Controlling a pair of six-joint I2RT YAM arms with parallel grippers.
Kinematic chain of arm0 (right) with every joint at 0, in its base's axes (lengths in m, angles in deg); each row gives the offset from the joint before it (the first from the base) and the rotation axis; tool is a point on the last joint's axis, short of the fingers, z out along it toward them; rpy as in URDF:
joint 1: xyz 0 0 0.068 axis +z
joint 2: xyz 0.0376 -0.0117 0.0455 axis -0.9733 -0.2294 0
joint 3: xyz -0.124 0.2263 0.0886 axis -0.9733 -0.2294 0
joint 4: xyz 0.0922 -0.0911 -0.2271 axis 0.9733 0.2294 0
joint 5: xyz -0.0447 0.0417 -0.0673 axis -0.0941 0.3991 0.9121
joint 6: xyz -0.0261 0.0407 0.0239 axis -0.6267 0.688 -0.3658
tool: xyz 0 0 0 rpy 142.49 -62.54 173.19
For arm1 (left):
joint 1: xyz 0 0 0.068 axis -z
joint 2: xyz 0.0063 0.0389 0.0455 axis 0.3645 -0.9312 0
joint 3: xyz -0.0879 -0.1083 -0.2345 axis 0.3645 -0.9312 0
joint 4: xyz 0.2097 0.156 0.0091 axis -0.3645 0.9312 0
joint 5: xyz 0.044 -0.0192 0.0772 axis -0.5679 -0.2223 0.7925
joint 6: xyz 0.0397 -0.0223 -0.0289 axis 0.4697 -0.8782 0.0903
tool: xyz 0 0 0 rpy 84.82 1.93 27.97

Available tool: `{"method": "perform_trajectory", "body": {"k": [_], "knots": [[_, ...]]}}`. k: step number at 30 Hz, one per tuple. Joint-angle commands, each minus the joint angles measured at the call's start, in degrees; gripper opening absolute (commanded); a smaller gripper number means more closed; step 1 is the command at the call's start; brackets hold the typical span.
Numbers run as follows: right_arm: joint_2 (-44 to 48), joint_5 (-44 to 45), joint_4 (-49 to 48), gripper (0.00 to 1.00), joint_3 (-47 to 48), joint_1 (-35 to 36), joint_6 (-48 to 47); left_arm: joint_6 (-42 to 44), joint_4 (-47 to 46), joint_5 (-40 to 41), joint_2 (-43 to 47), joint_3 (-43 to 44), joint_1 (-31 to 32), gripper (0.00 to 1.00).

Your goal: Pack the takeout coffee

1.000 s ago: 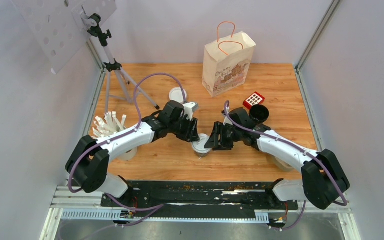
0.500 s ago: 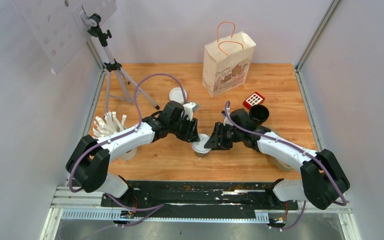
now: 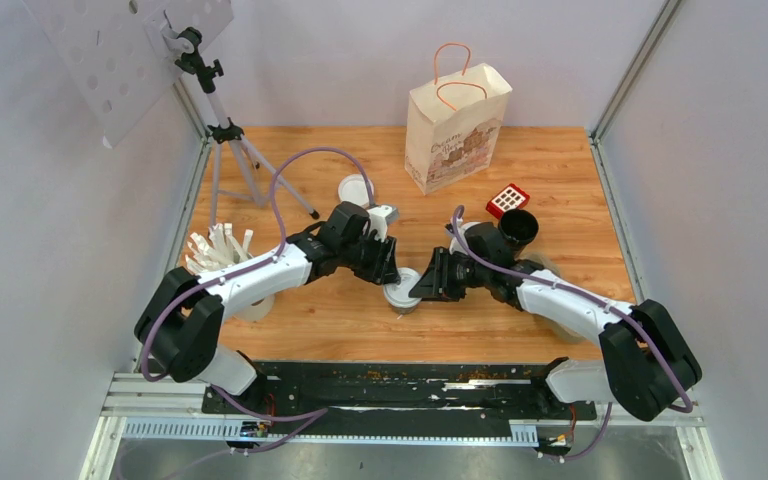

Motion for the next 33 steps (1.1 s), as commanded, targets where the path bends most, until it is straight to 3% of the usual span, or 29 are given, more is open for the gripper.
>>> {"method": "perform_trajectory", "body": {"k": [1, 8, 17, 33], "knots": [[-1.9, 3.5, 0.7, 0.31, -3.2, 0.2, -3.9, 2.4, 2.1, 3.7, -2.8, -1.7, 0.1, 0.48], [-1.7, 3.8, 1.6, 0.32, -3.1, -0.3, -5.2, 1.7, 1.1, 2.5, -2.7, -2.5, 0.1, 0.47], [3.6, 10.2, 16.8, 0.44, 6.2, -0.7, -10.3, -2.0, -1.7, -1.4, -1.4, -2.6, 0.1, 0.47], [5.9, 9.5, 18.0, 0.38, 10.3, 0.4, -7.6, -3.8, -2.6, -0.9, -0.9, -3.7, 0.1, 0.46]]}}
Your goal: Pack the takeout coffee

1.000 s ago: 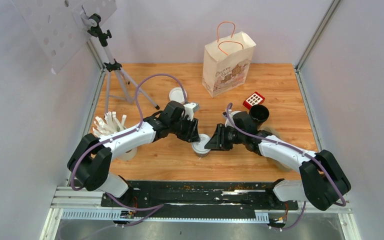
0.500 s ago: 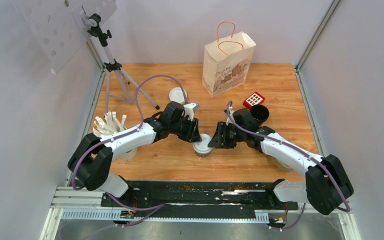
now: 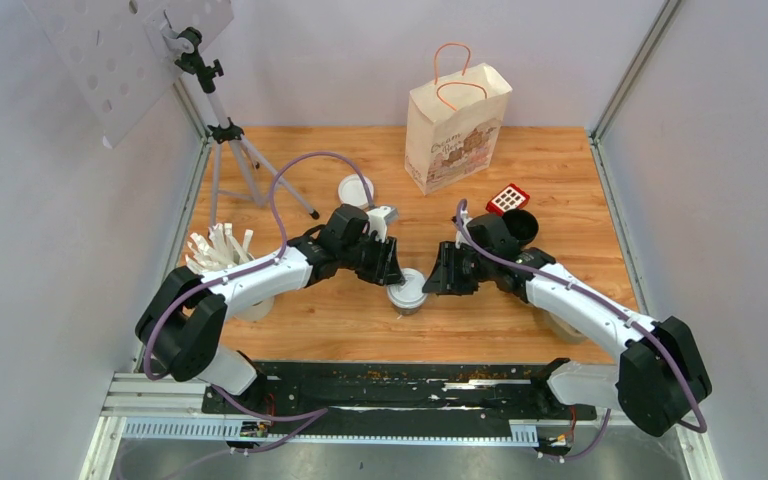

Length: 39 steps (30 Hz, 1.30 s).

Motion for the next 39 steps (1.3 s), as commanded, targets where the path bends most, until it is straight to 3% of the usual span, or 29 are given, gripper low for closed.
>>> {"method": "perform_trajectory", "body": {"k": [1, 21, 39], "knots": [[1.1, 0.2, -0.2, 0.38, 2.8, 1.0, 1.0, 0.7, 2.3, 1.9, -0.7, -1.6, 0.1, 0.46], [-1.1, -1.2, -4.4, 0.32, 3.5, 2.5, 2.4, 0.3, 1.7, 2.1, -0.3, -2.3, 0.1, 0.46], [-2.7, 1.3, -0.8, 0.30, 5.2, 2.6, 1.5, 0.3, 2.0, 2.4, 0.1, -2.7, 0.1, 0.45]]}}
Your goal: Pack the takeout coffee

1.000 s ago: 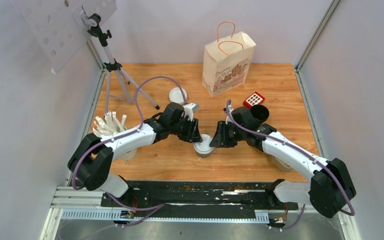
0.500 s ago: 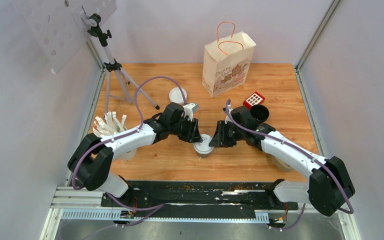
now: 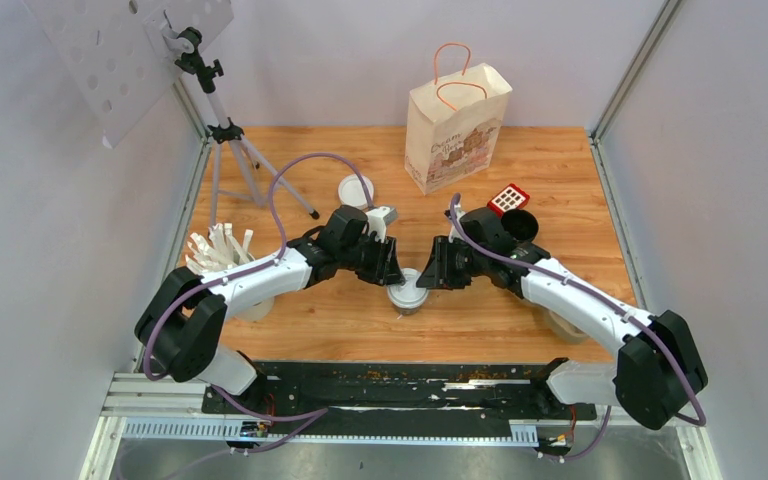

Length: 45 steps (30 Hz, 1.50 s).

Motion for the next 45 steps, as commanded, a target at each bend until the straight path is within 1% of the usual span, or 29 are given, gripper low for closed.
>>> {"method": "perform_trajectory", "body": {"k": [1, 10, 19, 32, 36, 42, 45], "knots": [[-1.2, 1.3, 0.0, 0.30, 1.6, 0.3, 0.2, 0.9, 3.1, 2.4, -0.1, -2.0, 0.1, 0.45], [-3.2, 2.2, 1.0, 0.29, -0.5, 0.7, -0.5, 1.0, 3.1, 2.5, 0.0, -2.2, 0.1, 0.45], [-5.1, 6.7, 3.8, 0.26, -3.2, 1.1, -2.9, 1.4, 2.7, 3.1, -0.4, -3.8, 0.1, 0.45], [-5.5, 8.3, 2.4, 0.25, -9.0, 1.2, -3.4, 0.5, 1.8, 3.5, -0.7, -6.6, 0.1, 0.45], [-5.1, 7.8, -0.1, 0.25, -7.0, 1.2, -5.9, -0.7, 2.1, 3.2, 0.7, -6.7, 0.1, 0.44], [-9.4, 8.0, 0.6, 0.26, 3.1, 0.9, -13.4, -5.2, 3.8, 3.2, 3.7, -6.7, 0.1, 0.45], [-11.3, 6.9, 0.0, 0.26, 5.7, 0.8, -15.9, -7.1, 4.5, 3.8, 5.0, -7.1, 0.1, 0.48]]}}
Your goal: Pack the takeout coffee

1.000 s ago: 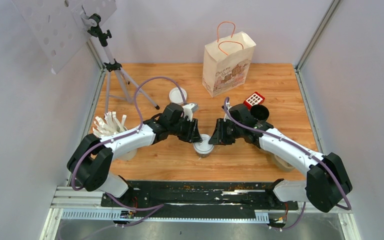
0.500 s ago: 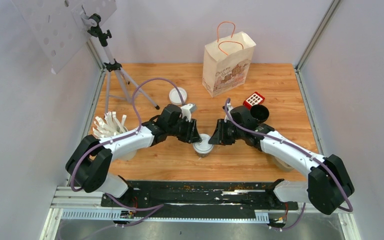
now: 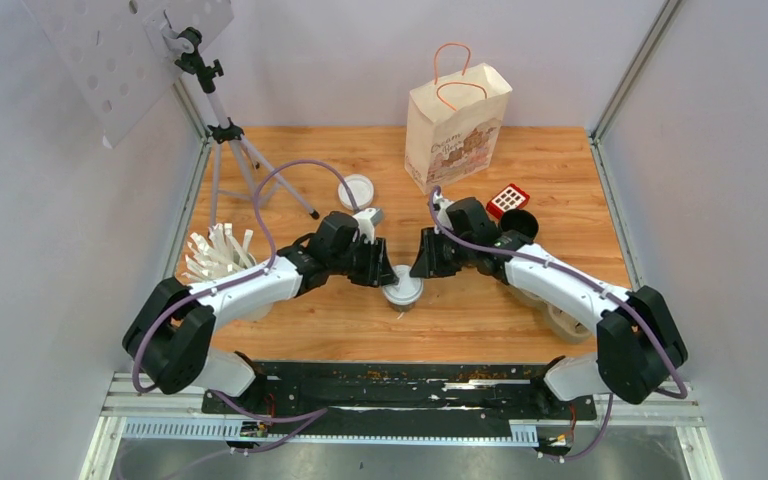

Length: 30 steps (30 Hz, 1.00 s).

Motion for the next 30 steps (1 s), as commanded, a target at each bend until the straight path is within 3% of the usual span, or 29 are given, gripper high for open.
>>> {"method": "perform_trajectory", "body": {"k": [1, 8, 19, 30], "knots": [[-4.5, 4.3, 3.0, 0.26, 2.2, 0.2, -8.4, -2.4, 6.9, 1.2, 1.4, -2.6, 0.8, 0.49], [-4.5, 2.0, 4.6, 0.33, 5.7, 0.0, -10.7, -4.3, 7.6, 1.6, 3.2, -2.4, 0.8, 0.54], [-1.4, 0.3, 11.0, 0.58, 10.3, -0.4, -9.6, -3.4, 10.3, 3.2, 5.1, 1.2, 0.8, 0.63], [2.1, -12.5, 3.9, 0.57, 0.1, -0.9, -0.5, -0.6, 9.7, 4.2, 3.4, 0.8, 0.8, 0.54]]}}
